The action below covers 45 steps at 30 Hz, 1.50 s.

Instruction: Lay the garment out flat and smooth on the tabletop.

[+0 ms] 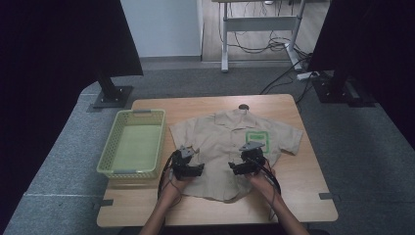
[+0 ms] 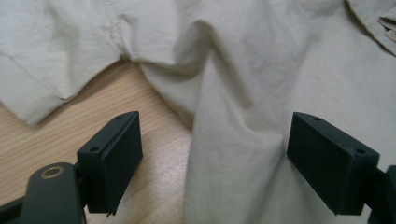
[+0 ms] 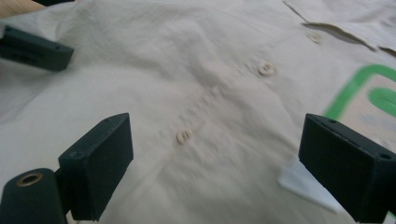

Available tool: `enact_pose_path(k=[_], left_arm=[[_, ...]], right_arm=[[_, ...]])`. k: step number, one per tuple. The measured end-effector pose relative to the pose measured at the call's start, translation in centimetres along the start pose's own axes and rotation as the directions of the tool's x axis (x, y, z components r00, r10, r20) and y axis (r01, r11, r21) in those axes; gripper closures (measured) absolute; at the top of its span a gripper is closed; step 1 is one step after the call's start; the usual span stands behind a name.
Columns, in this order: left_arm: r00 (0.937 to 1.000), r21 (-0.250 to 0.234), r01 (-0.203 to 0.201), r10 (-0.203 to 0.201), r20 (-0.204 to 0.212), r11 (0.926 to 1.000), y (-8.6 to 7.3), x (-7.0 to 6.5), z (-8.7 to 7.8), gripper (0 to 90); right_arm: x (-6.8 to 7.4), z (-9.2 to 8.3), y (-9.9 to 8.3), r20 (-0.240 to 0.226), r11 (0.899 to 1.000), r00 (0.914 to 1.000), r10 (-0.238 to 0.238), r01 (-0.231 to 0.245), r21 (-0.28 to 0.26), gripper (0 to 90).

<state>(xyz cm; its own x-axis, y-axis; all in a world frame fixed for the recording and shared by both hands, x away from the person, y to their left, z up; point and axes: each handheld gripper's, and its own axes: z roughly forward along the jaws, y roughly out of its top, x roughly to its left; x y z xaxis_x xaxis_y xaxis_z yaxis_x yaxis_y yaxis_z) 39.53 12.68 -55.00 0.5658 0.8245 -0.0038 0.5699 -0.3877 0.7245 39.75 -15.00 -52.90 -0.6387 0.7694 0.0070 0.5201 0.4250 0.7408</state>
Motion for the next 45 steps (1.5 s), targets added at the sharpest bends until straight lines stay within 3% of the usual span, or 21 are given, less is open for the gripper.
enact_pose_path(k=[2,4,7,10,13,15,20,21,22,28,32,34,38,40,42,45], left_arm=[[1.0,0.0,0.0,0.0,0.001,1.0,0.0,-0.1,-0.1,17.8],[1.0,0.0,0.0,0.0,0.001,1.0,-0.1,-0.1,-0.1,17.8],[1.0,0.0,-0.001,0.001,0.002,1.0,-0.1,-0.1,-0.1,17.8],[1.0,-0.001,-0.002,0.002,0.003,1.0,-0.1,-0.1,-0.1,17.9],[1.0,-0.001,-0.001,0.001,0.003,1.0,-0.1,-0.1,-0.1,17.9],[1.0,-0.001,-0.001,0.001,0.003,1.0,-0.1,-0.1,-0.1,17.9],[1.0,-0.001,-0.003,0.003,0.005,1.0,-0.1,0.0,-0.1,17.8],[1.0,-0.001,-0.003,0.003,0.005,1.0,-0.1,0.0,-0.1,17.7],[1.0,-0.002,-0.004,0.004,0.007,1.0,-0.1,0.0,-0.1,17.7],[1.0,-0.001,-0.005,0.005,0.008,1.0,-0.1,0.0,-0.1,17.0],[0.9998,0.006,-0.012,0.012,0.016,0.9999,-0.1,-0.1,0.0,15.3],[0.9998,0.008,-0.013,0.013,0.018,0.9999,-0.1,-0.1,-0.1,12.4],[0.9997,0.009,-0.014,0.014,0.017,0.9999,-0.2,-0.1,-0.1,11.9],[0.9997,0.008,-0.017,0.017,0.02,0.9998,-0.2,-0.2,-0.2,11.9],[0.9994,0.008,-0.022,0.022,0.026,0.9997,-0.3,-0.2,-0.2,11.9],[0.9988,0.007,-0.032,0.032,0.038,0.9995,-0.4,-0.3,-0.3,11.9]], right_arm=[[0.3,0.8,0.0,-0.017,0.999,0.9997,-0.017,0.018,0.046,22.3],[0.5,1.3,-0.3,0.003,0.994,0.9994,-0.034,0.034,0.101,31.2],[0.1,0.8,-0.8,-0.012,0.995,0.9994,0.034,-0.032,0.1,53.1],[0.4,0.2,-0.9,0.001,0.992,0.9999,0.011,-0.011,0.125,73.9],[0.1,-0.4,-1.3,0.013,0.991,0.9999,0.009,-0.01,0.13,81.0],[0.0,-0.6,-1.5,0.022,0.992,0.9997,0.005,-0.008,0.125,81.5],[-0.1,-5.2,-2.9,0.011,0.999,0.9996,0.025,-0.026,0.046,78.9],[-0.1,-5.2,-2.9,0.011,0.999,0.9996,0.025,-0.026,0.046,78.9],[-0.3,-6.8,-3.7,0.012,0.999,0.9992,0.037,-0.037,0.022,77.6],[-1.3,-10.8,-6.7,0.026,0.996,0.9955,0.091,-0.09,-0.016,72.7],[-1.7,-12.1,-7.6,0.031,0.994,0.9936,0.109,-0.108,-0.024,71.1],[-2.4,-14.0,-8.6,0.048,0.99,0.9899,0.133,-0.131,-0.047,66.9],[-3.6,-16.1,-8.7,0.086,0.985,0.9843,0.154,-0.146,-0.096,59.3],[-4.3,-16.4,-8.3,0.108,0.981,0.9802,0.166,-0.153,-0.116,48.9],[-4.5,-16.4,-7.9,0.119,0.98,0.9782,0.17,-0.155,-0.125,46.1],[-4.7,-15.7,-6.2,0.145,0.982,0.9797,0.139,-0.117,-0.146,29.7]])
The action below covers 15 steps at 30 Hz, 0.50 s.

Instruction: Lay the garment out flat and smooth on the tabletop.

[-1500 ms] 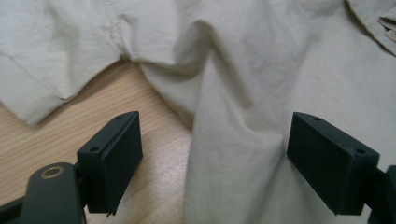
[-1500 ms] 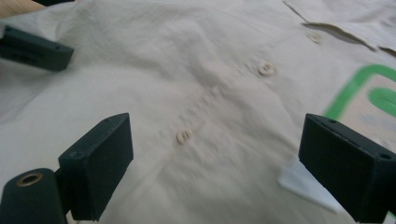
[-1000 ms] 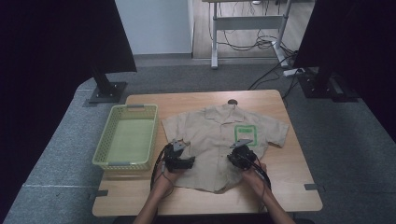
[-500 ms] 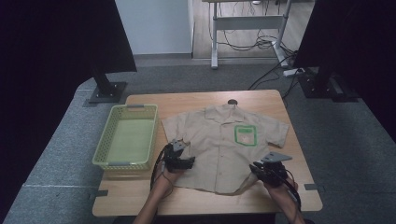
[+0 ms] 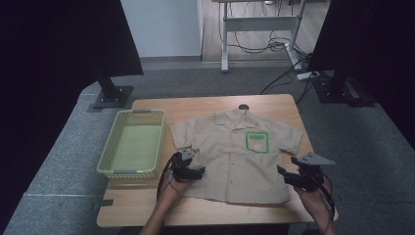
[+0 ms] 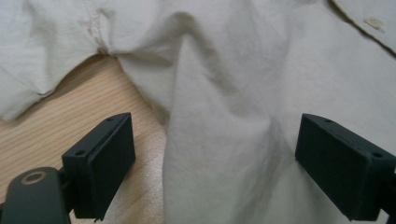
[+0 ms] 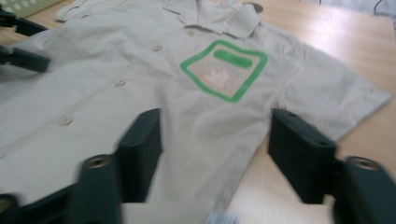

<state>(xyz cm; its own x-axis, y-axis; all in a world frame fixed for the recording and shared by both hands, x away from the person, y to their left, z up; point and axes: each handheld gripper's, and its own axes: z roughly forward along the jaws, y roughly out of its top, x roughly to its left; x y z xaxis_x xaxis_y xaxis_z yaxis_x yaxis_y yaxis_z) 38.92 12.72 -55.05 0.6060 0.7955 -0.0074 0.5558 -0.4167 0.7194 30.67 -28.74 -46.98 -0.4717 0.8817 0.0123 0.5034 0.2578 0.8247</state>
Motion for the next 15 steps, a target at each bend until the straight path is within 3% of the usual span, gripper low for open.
enact_pose_path(k=[3,5,6,7,9,12,15], left_arm=[[0.9999,0.002,-0.012,0.012,0.011,0.9999,-0.1,-0.1,-0.1,11.5],[0.9994,0.01,-0.024,0.024,0.023,0.9996,-0.2,-0.2,-0.2,9.0],[0.9994,0.01,-0.024,0.024,0.023,0.9996,-0.2,-0.2,-0.2,7.0],[0.9992,0.013,-0.028,0.028,0.027,0.9995,-0.3,-0.3,-0.3,6.6],[0.9993,0.014,-0.028,0.027,0.026,0.9995,-0.3,-0.3,-0.3,6.5],[0.9993,0.014,-0.027,0.027,0.025,0.9995,-0.3,-0.3,-0.3,6.3],[0.9993,0.014,-0.027,0.027,0.026,0.9995,-0.3,-0.3,-0.3,6.3]], right_arm=[[0.1,1.9,0.8,0.009,1.0,0.9997,-0.023,0.023,0.008,19.2],[0.1,3.5,1.1,-0.002,0.999,0.9997,-0.024,0.024,0.042,15.4],[0.1,3.5,1.1,-0.002,0.999,0.9997,-0.024,0.024,0.042,15.4],[0.0,6.2,0.8,-0.013,0.996,0.9998,-0.012,0.013,0.083,9.7],[0.0,6.6,0.8,-0.014,0.996,0.9999,-0.008,0.009,0.089,9.7],[0.1,9.3,-0.6,-0.027,0.992,0.9996,0.001,0.002,0.128,8.8],[0.2,10.2,-1.4,-0.027,0.987,0.9996,-0.012,0.016,0.163,8.8]])
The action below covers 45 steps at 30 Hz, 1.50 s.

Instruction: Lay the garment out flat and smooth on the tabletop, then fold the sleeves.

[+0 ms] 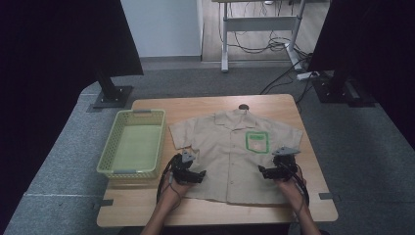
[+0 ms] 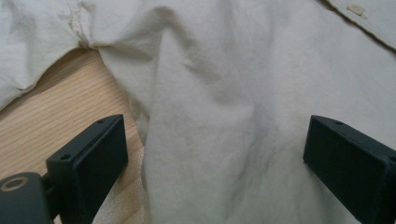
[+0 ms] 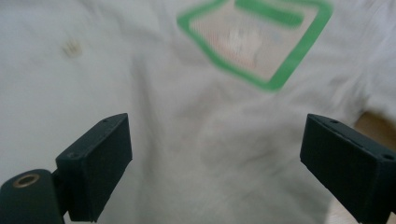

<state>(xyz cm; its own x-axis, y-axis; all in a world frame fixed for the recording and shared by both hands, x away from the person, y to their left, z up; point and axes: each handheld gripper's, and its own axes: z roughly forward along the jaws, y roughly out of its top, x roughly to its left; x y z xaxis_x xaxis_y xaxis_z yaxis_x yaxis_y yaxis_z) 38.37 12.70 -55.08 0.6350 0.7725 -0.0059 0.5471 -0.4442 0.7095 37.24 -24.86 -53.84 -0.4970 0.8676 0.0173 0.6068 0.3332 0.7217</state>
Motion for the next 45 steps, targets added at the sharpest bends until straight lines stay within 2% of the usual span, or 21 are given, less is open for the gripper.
enact_pose_path(k=[1,3,8,18,20,23,25,27,30,34,37,42,43,45], left_arm=[[1.0,0.0,0.0,0.0,0.0,1.0,0.0,0.0,0.0,6.3],[1.0,0.001,-0.001,0.001,0.001,1.0,0.0,0.0,0.0,6.1],[1.0,0.011,-0.002,0.002,0.001,0.9999,0.0,0.0,0.1,2.4],[1.0,0.007,0.0,0.0,0.0,1.0,0.0,0.0,0.1,2.8],[1.0,0.002,-0.001,0.001,0.001,1.0,0.0,-0.1,0.0,5.2],[1.0,0.002,0.001,-0.001,-0.001,1.0,0.0,-0.1,0.0,5.3],[1.0,0.003,0.003,-0.003,-0.004,1.0,0.0,-0.1,0.0,5.2],[1.0,0.003,0.003,-0.003,-0.003,1.0,0.0,-0.1,0.0,5.0],[1.0,0.004,0.002,-0.002,-0.003,1.0,0.0,-0.2,0.0,5.0],[1.0,0.003,0.003,-0.003,-0.002,1.0,0.0,-0.1,0.0,4.9],[1.0,0.003,0.003,-0.003,-0.002,1.0,0.0,-0.1,0.0,4.9],[1.0,-0.002,-0.001,0.001,0.0,1.0,0.0,-0.3,-0.1,5.9],[0.9999,-0.002,-0.009,0.009,0.005,1.0,0.0,-0.3,-0.2,8.0],[0.9995,-0.006,-0.028,0.028,-0.017,0.9996,0.2,-0.5,-0.4,12.9]], right_arm=[[0.1,0.6,-0.5,0.008,1.0,0.9999,-0.011,0.011,0.021,8.8],[0.1,1.2,-1.2,-0.006,1.0,1.0,0.004,-0.004,0.014,5.6],[0.1,1.2,-1.2,-0.008,1.0,1.0,0.004,-0.004,0.02,3.9],[0.0,1.1,-1.2,-0.023,1.0,0.9997,-0.003,0.003,0.024,5.2],[0.0,0.8,-0.7,-0.025,1.0,0.9997,-0.002,0.003,0.029,5.4],[0.4,0.1,0.5,-0.034,1.0,0.9994,-0.011,0.011,-0.008,4.8],[0.8,0.1,1.6,-0.049,1.0,0.9986,-0.017,0.017,-0.01,4.3],[1.2,0.6,2.6,-0.062,1.0,0.9979,-0.015,0.014,-0.015,3.3],[1.9,2.4,3.7,-0.097,1.0,0.9953,-0.009,0.008,-0.011,3.6],[2.4,4.9,4.0,-0.072,1.0,0.9973,-0.018,0.018,-0.004,4.0],[2.7,6.2,3.7,-0.057,0.999,0.9976,-0.04,0.041,0.02,2.3],[2.7,6.2,3.5,-0.059,0.999,0.9972,-0.047,0.048,0.02,3.0],[2.8,6.1,3.4,-0.058,0.999,0.9974,-0.042,0.043,0.022,3.0],[3.0,5.7,3.0,-0.058,0.999,0.9974,-0.043,0.044,0.021,3.1]])
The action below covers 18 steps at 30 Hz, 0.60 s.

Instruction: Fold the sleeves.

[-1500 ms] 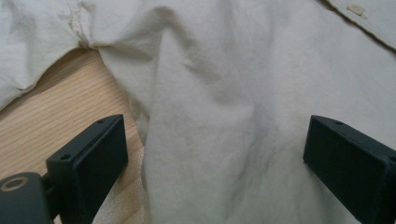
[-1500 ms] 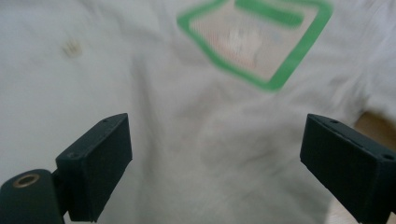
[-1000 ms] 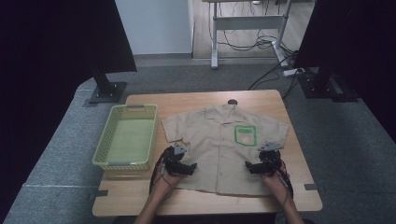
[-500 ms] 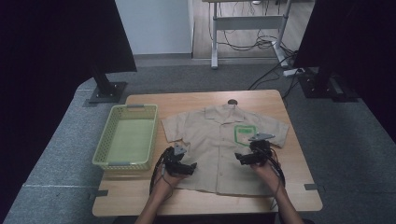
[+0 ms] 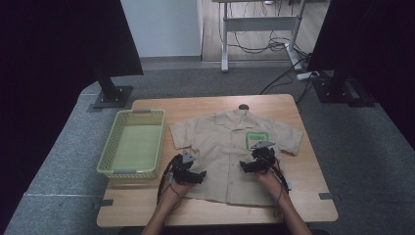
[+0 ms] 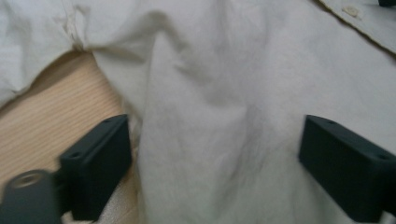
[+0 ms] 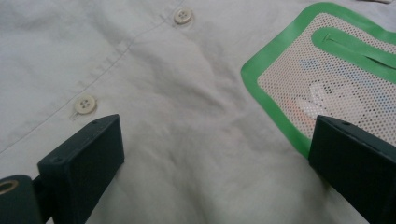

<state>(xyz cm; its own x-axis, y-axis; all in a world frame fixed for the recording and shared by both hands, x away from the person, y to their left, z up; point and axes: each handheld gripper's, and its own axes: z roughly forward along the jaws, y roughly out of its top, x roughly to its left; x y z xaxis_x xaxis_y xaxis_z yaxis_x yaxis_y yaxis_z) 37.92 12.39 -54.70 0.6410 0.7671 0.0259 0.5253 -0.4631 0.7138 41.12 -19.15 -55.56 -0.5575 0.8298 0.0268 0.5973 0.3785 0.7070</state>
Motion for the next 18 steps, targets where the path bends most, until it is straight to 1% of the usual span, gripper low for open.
enact_pose_path(k=[1,3,5,7,9,11,18], left_arm=[[1.0,-0.002,-0.007,0.007,-0.006,1.0,0.1,0.0,-0.1,12.9],[1.0,-0.003,-0.007,0.007,-0.005,1.0,0.2,0.0,-0.2,12.9],[1.0,-0.013,0.003,-0.004,-0.007,0.9999,0.4,0.3,-0.6,12.8],[0.9998,-0.012,0.004,-0.004,-0.018,0.9999,0.5,0.5,-0.8,12.6],[0.9996,-0.011,0.012,-0.012,-0.027,0.9999,0.5,0.8,-1.0,12.5],[0.9993,-0.011,0.018,-0.018,-0.032,0.9998,0.6,1.0,-1.0,12.5],[0.9975,-0.009,0.046,-0.046,-0.054,0.9989,0.6,2.0,-1.0,12.0]], right_arm=[[0.1,-0.2,-0.2,-0.001,1.0,1.0,0.002,-0.002,0.0,3.1],[0.3,-0.5,-0.5,-0.001,1.0,1.0,0.001,-0.001,0.0,3.1],[0.6,-1.3,-1.3,-0.009,1.0,0.9999,-0.004,0.004,0.001,3.1],[0.7,-1.8,-1.8,-0.012,1.0,0.9999,-0.007,0.007,0.0,3.1],[0.8,-2.4,-2.3,-0.016,1.0,0.9998,-0.011,0.011,0.0,3.1],[0.8,-2.6,-2.6,-0.018,1.0,0.9998,-0.013,0.013,0.0,3.1],[0.8,-4.3,-4.3,-0.025,1.0,0.9995,-0.018,0.018,0.001,3.1]])
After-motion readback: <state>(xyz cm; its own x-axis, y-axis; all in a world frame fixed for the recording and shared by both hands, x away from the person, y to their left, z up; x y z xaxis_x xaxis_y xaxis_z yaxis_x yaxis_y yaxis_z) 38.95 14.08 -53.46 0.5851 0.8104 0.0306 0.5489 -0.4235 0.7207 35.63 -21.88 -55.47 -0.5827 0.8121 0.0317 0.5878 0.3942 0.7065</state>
